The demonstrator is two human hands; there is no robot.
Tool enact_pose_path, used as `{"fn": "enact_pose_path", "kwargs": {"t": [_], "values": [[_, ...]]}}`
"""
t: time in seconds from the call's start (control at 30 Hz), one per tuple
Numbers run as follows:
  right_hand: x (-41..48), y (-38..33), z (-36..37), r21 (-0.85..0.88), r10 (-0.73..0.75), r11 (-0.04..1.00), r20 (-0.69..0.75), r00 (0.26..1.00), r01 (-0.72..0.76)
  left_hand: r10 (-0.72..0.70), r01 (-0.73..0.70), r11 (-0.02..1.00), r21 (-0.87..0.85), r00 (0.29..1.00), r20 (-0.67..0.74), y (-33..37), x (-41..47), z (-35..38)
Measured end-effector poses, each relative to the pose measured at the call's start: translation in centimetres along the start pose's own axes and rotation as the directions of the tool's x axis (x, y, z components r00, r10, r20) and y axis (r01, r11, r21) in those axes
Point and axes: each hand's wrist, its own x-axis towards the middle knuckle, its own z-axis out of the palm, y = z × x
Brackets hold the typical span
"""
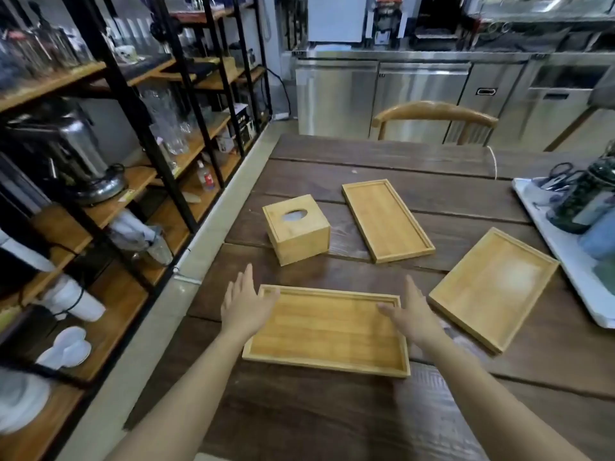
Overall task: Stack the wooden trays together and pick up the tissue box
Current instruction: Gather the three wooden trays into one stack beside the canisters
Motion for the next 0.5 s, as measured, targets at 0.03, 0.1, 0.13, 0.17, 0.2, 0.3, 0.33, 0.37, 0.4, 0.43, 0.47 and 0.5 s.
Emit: {"fn": "enact_pose_path", "kwargs": {"t": [0.03,0.1,0.13,0.17,0.2,0.3,0.33,0.37,0.4,0.43,0.47,0.5], "values": [[0.1,0.6,0.4,0.094,0.026,0.995,0.031,0.999,-0.029,-0.092,0.096,0.994,-0.056,0.993,0.079,-0.3,-0.2,0.3],[-0.3,0.9,1.0,0.293,0.097,0.947,0.124,0.988,-0.13,-0.196,0.24,0.952,-0.189,0.954,0.226,-1.3,-0.3,1.4],[0.1,1.5,1.5,0.318,0.104,0.937,0.139,0.985,-0.144,-0.213,0.294,0.917,-0.269,0.932,0.293,-1.8,-0.4,2.0],[-0.3,1.3,1.6,0.353,0.116,0.921,0.153,0.981,-0.164,-0.229,0.334,0.892,-0.305,0.915,0.332,-2.1,-0.6,2.6],[-0.4,1.2,1.7,0.381,0.131,0.907,0.145,0.981,-0.178,-0.237,0.351,0.877,-0.329,0.91,0.34,-2.1,-0.8,3.1],[0.2,1.6,2.1,0.485,0.2,0.84,0.143,0.969,-0.245,-0.277,0.372,0.803,-0.465,0.925,0.261,-1.9,-0.8,3.3],[0.2,1.7,2.0,0.512,0.205,0.821,0.148,0.967,-0.253,-0.306,0.395,0.761,-0.515,0.918,0.252,-1.7,-0.7,3.0],[0.2,1.8,1.8,0.524,0.217,0.812,0.139,0.966,-0.258,-0.334,0.425,0.713,-0.558,0.905,0.262,-1.6,-0.6,2.7],[0.2,1.9,1.6,0.549,0.225,0.794,0.135,0.965,-0.262,-0.352,0.445,0.676,-0.587,0.895,0.274,-1.5,-0.4,2.3],[0.3,1.9,1.3,0.569,0.222,0.78,0.136,0.965,-0.26,-0.373,0.465,0.654,-0.597,0.884,0.281,-1.5,-0.4,1.9],[0.3,1.8,1.1,0.584,0.215,0.771,0.139,0.967,-0.255,-0.393,0.481,0.647,-0.592,0.875,0.282,-1.4,-0.5,1.3],[0.4,1.8,0.8,0.601,0.216,0.757,0.14,0.966,-0.256,-0.408,0.487,0.653,-0.58,0.872,0.272,-1.3,-0.7,1.0]]}}
